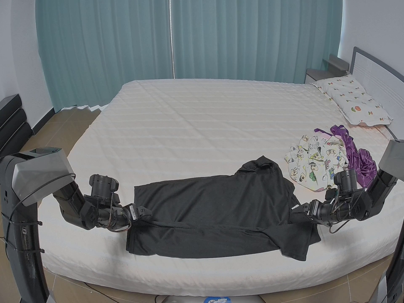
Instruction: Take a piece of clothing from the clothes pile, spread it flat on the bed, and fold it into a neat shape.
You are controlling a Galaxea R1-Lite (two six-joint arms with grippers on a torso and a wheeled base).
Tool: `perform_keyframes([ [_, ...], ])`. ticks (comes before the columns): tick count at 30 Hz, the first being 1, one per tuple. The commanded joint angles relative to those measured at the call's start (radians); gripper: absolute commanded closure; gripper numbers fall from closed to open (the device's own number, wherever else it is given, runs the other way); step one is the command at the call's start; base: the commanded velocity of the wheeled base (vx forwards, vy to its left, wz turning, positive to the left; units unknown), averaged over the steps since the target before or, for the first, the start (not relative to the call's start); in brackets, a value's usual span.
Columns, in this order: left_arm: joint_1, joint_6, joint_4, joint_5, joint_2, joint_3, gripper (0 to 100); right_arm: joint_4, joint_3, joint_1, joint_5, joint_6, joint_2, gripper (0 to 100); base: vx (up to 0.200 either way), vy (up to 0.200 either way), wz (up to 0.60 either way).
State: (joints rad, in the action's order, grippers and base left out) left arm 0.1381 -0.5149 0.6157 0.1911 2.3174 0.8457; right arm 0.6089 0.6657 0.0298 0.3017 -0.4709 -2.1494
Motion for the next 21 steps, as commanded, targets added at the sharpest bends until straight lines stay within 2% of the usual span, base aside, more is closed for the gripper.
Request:
perform_keyframes([
  [1, 0.003, 0.001, 0.004, -0.021, 0.031, 0.015, 100, 0.000, 0.000, 0.001, 0.000, 0.000, -0.001, 0, 0.000, 0.000, 0.00],
  [6, 0.009, 0.001, 0.002, -0.036, 0.031, 0.009, 100, 0.002, 0.008, 0.001, 0.000, -0.002, -0.001, 0, 0.000, 0.000, 0.00],
  [9, 0.009, -0.016, 0.004, -0.073, 0.031, 0.004, 100, 0.018, 0.006, -0.001, 0.000, 0.021, 0.014, 0, 0.000, 0.000, 0.00],
  [14, 0.008, -0.079, 0.004, -0.074, 0.025, 0.003, 100, 0.005, 0.048, 0.007, -0.001, 0.035, 0.029, 0, 0.000, 0.000, 0.00],
  [21, 0.008, -0.085, 0.006, -0.073, 0.023, -0.002, 100, -0.054, 0.115, -0.011, 0.004, 0.023, -0.043, 0, 0.000, 0.000, 0.00],
])
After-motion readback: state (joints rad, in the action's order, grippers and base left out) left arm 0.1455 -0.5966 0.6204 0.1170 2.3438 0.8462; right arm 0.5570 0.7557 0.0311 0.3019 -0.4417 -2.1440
